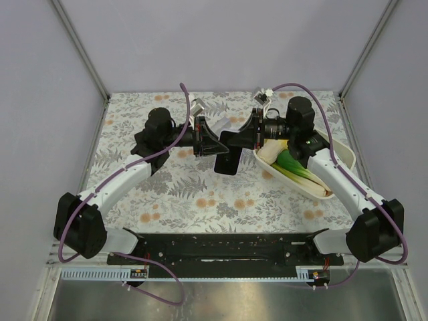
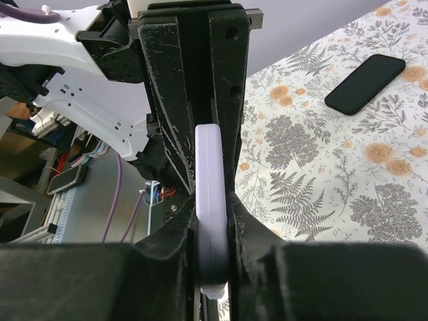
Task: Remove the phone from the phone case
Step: Pick up the phone at the center of the board.
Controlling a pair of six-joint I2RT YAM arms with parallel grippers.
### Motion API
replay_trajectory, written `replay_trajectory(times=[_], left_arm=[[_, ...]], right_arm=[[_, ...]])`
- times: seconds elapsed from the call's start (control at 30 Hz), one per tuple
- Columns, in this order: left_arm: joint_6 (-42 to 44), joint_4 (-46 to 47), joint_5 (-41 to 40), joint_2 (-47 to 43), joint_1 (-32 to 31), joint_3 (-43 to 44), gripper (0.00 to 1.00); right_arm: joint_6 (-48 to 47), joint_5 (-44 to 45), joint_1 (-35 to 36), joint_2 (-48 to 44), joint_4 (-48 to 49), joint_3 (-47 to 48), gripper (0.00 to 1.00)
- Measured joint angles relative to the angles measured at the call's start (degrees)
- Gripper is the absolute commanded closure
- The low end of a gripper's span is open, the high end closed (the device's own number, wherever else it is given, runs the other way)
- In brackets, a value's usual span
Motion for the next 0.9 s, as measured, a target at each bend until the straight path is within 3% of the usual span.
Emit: replay_trajectory(times=[0.03, 0.07, 0.1, 0.17, 0.23, 0.4, 0.53, 0.7, 0.9], left_arm=[[-0.48, 0.39, 0.48, -0.02, -0.02, -0.15, 1.0], [-0.39, 0.59, 0.52, -0.02, -0.02, -0.2, 0.93], [-0.48, 0.81, 0.59, -0.02, -0.02, -0.24, 0.75], [-0.31, 0.81, 0.61, -0.02, -0.02, -0.26, 0.25], [0.85, 0.55, 0.31, -0.04, -0.02, -0.26, 0.01], [6.73, -5.44, 0.63, -0.39, 0.02, 0.0, 0.01], [19.21, -18.91, 2.95, -0.5, 0.09, 2.97, 0.01], [32.52, -32.04, 5.4, -2.21, 0.07, 4.83, 0.2], [38.01, -37.09, 8.2, -2.97, -1.2, 4.83, 0.35]], right_arm=[[-0.09, -0.46, 0.0, 0.0, 0.15, -0.02, 1.0], [-0.09, -0.63, -0.02, 0.0, 0.2, -0.02, 1.0], [-0.04, -0.79, -0.04, 0.0, 0.28, -0.02, 1.0], [-0.04, -0.96, -0.11, 0.0, 0.42, -0.09, 1.0], [-0.24, -0.83, -0.17, -0.02, 0.2, -0.11, 1.0], [-1.77, -1.49, -0.74, -0.17, -3.65, 0.26, 1.0], [-3.61, -3.74, -0.94, -0.2, -8.46, 2.73, 1.0], [-4.98, -7.37, -0.98, -0.35, -11.21, 6.12, 1.0], [-5.16, -10.1, -0.98, -0.48, -12.74, 7.56, 1.0]])
